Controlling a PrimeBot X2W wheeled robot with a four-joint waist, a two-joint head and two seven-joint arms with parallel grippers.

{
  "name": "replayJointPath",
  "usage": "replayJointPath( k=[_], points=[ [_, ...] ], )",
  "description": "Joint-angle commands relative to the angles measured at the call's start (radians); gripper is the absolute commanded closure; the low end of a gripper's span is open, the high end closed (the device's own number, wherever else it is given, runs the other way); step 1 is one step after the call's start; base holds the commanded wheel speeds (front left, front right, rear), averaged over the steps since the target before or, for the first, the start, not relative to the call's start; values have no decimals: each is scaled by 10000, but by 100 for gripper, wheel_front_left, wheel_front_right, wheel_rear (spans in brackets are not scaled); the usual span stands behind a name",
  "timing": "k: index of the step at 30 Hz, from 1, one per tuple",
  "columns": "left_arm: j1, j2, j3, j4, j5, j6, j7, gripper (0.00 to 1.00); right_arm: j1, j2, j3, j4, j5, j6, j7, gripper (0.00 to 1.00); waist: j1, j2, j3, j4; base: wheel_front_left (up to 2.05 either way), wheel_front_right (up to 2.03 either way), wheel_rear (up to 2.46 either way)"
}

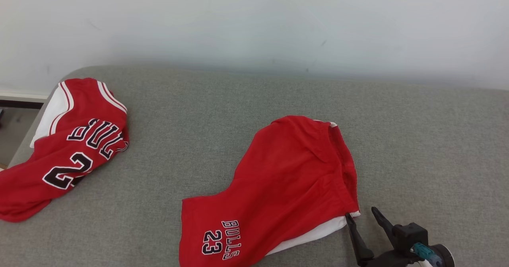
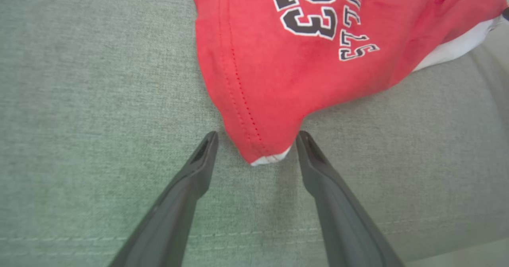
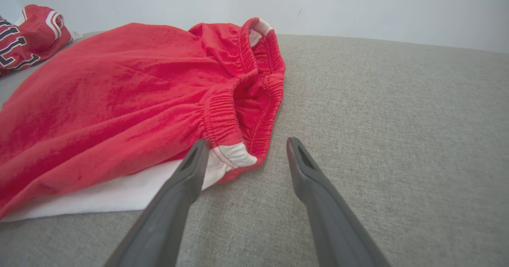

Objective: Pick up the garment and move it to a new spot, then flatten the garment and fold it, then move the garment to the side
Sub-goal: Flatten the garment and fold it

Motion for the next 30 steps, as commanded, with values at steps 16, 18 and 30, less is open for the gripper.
replayJointPath(
  k=[16, 18, 30],
  points=[
    [-527, -611, 60, 504, -142, -284, -48, 100, -1436, -541, 1707, 2225, 380, -19, -2, 100, 0, 0, -153, 300, 0, 0, 0],
    [-444, -562, 78, 494, -111, -272, -49, 100, -1408, -597, 1725, 2214, 478, -19, -3, 100, 0, 0, -193, 286, 0, 0, 0],
    [67, -206, 657, -48, 160, -290, -49, 100, -544, -609, 1577, 1543, 990, -19, -5, 100, 0, 0, -358, 113, 0, 0, 0]
  ],
)
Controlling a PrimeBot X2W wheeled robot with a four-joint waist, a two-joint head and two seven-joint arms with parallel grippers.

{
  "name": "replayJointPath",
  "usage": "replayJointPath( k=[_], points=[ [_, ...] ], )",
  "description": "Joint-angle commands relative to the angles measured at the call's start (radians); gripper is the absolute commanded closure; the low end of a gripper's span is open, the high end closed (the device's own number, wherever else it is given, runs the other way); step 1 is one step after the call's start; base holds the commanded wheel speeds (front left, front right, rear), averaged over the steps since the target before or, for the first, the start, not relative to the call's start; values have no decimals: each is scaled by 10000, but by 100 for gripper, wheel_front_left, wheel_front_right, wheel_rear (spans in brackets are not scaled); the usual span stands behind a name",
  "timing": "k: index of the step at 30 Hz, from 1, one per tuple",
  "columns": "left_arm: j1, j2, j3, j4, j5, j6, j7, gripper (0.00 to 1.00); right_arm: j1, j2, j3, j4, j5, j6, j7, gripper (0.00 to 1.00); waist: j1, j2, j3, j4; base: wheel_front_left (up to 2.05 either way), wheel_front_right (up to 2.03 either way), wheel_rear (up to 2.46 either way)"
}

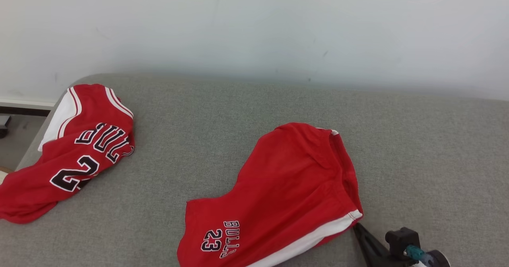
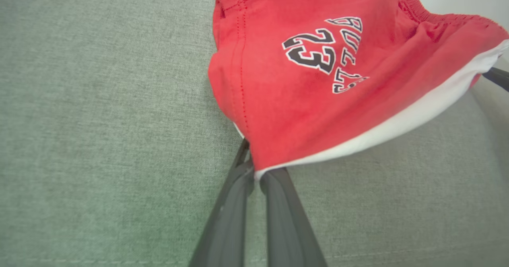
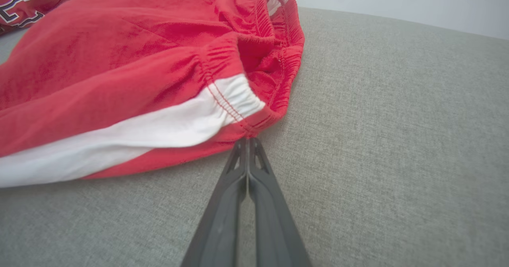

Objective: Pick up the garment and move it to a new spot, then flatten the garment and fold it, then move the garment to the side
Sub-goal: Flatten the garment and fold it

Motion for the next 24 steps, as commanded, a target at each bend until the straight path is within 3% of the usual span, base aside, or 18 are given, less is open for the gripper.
replayJointPath(
  k=[1, 2, 3, 4, 5, 14, 24],
  points=[
    [221, 34, -23, -36, 66, -16, -23, 100, 262, 66, 13, -55, 211, -19, -7, 100, 0, 0, -50, -27, 0, 0, 0],
    [211, 50, -31, 65, 66, -17, -23, 100, 317, 89, 71, -60, 274, -19, -8, 100, 0, 0, -78, -41, 0, 0, 0],
    [170, 44, -46, 102, 72, -17, -24, 100, 348, 71, 125, -66, 334, -19, -8, 78, 0, 0, -98, -52, 0, 0, 0],
    [148, 29, -52, 131, 85, -17, -23, 52, 350, 24, 217, -43, 360, -19, -8, 15, 0, 0, -114, -59, 0, 0, 0],
    [175, 10, -75, 224, 103, -18, -23, 0, 324, -63, 265, -94, 362, -19, -8, 0, 0, 0, -124, -69, 0, 0, 0],
    [466, -55, -16, 129, 226, -19, -23, 0, 230, -732, 783, -657, 174, -19, -8, 0, 0, 0, -154, -25, 0, 0, 0],
    [317, -115, -177, 241, 68, -20, -23, 0, -298, -1086, 1733, -420, 275, -19, -8, 0, 0, 0, -185, 80, 0, 0, 0]
  ],
)
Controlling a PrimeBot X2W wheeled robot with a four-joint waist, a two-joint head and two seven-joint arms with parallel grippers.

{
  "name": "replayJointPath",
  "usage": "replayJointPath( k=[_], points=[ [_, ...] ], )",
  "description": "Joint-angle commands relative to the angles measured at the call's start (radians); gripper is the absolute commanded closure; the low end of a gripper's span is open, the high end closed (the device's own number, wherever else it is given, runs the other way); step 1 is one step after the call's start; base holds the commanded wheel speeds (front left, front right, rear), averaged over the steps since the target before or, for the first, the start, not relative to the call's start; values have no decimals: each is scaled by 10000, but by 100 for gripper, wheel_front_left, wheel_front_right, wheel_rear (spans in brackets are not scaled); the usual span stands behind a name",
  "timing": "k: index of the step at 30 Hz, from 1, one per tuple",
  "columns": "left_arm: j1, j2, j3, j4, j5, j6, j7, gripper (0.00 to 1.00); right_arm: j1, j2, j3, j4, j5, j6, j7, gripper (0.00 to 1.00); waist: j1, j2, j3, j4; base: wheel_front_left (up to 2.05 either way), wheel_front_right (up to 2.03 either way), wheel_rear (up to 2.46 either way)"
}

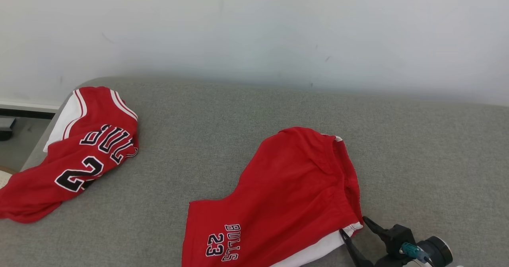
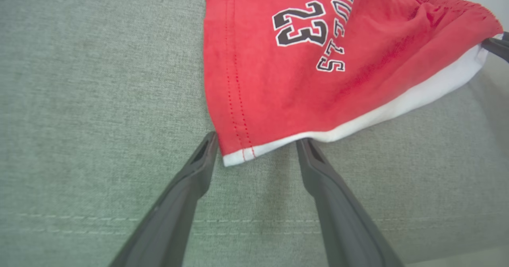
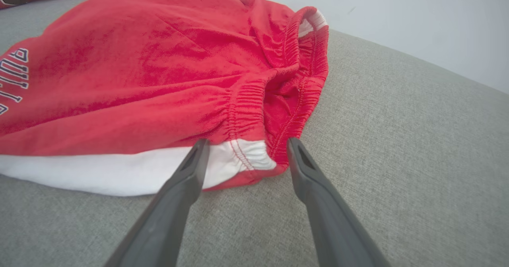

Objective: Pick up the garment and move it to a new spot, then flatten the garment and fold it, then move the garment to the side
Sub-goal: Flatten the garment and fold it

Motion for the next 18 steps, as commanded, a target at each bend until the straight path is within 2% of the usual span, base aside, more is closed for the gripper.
replayJointPath(
  k=[1, 8, 9, 10, 11, 18],
  points=[
    [-68, -30, -24, 42, -31, -20, -23, 0, -106, -56, 115, 80, 48, -19, -8, 0, 0, 0, 9, 5, 0, 0, 0],
    [-372, -131, -270, 205, -359, -20, -23, 0, -573, -85, 829, 781, 387, -19, 50, 0, 0, 0, 72, 99, 0, 0, 0],
    [-445, -156, -339, 253, -444, -20, -23, 24, -660, -52, 913, 893, 466, -19, 64, 11, 0, 0, 99, 109, 0, 0, 0],
    [-554, -135, -436, 274, -415, -20, -25, 60, -734, -5, 1024, 1002, 523, -19, 105, 68, 0, 0, 124, 118, 0, 0, 0],
    [-637, -133, -515, 307, -495, -20, -23, 100, -797, 43, 1129, 1094, 593, -19, 133, 100, 0, 0, 144, 127, 0, 0, 0],
    [-321, 84, -584, -156, -531, -20, -23, 100, -692, -96, 1262, 902, 1160, -19, -4, 100, 0, 0, 137, 101, 0, 0, 0]
  ],
)
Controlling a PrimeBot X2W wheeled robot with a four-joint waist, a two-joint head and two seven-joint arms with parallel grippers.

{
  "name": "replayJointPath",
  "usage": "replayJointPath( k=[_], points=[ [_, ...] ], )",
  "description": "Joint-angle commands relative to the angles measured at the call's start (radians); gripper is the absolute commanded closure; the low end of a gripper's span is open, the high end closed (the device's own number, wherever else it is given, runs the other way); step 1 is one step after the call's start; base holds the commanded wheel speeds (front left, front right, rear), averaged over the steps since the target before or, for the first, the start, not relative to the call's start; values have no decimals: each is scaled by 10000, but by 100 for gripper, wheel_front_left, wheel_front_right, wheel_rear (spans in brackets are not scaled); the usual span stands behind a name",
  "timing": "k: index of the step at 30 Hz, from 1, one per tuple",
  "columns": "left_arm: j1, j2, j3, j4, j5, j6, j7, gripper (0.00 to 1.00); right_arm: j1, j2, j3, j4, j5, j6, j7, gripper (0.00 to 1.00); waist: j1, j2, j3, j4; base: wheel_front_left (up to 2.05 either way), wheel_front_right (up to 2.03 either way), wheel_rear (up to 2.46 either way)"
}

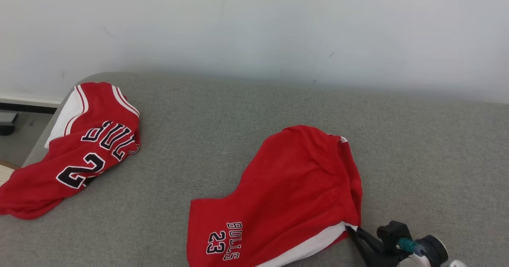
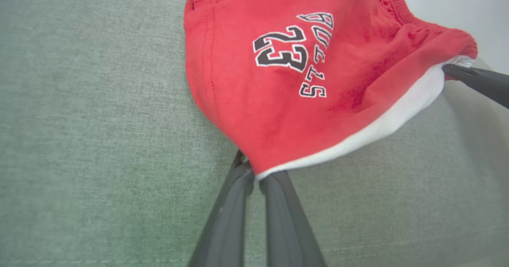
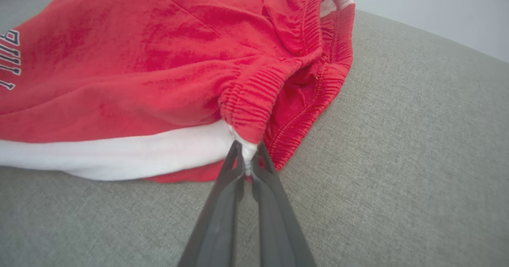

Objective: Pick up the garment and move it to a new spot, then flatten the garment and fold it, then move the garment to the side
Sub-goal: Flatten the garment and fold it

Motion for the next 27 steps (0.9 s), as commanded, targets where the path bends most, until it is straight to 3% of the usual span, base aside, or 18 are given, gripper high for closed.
replayJointPath(
  k=[1, 8, 14, 21, 27],
  points=[
    [363, 120, 104, -197, 86, -17, -23, 100, 262, -163, -67, -217, 102, -19, -63, 100, 0, -1, -34, 10, 0, 0, 0],
    [1160, 784, 236, -1269, 639, 3, -24, 100, 1678, -928, -958, -2128, 189, -20, -56, 100, 0, -1, -9, -26, 0, 0, 0],
    [744, 990, 385, -2052, 1009, 59, -24, 100, 2223, -1167, -1308, -3720, 596, -20, 219, 100, 0, -1, 130, -330, 0, 0, 0],
    [-586, 1481, 39, -2694, 1205, 19, 651, 100, 1781, -1343, -1543, -5147, 1534, -20, 1164, 100, 0, -1, 313, -594, 0, 0, 0],
    [-3489, 2684, -1158, -3565, 675, -9, 2407, 100, 97, -1853, -1868, -5836, 2391, -20, 2216, 100, 0, -1, 1026, -726, 0, 0, 0]
  ],
)
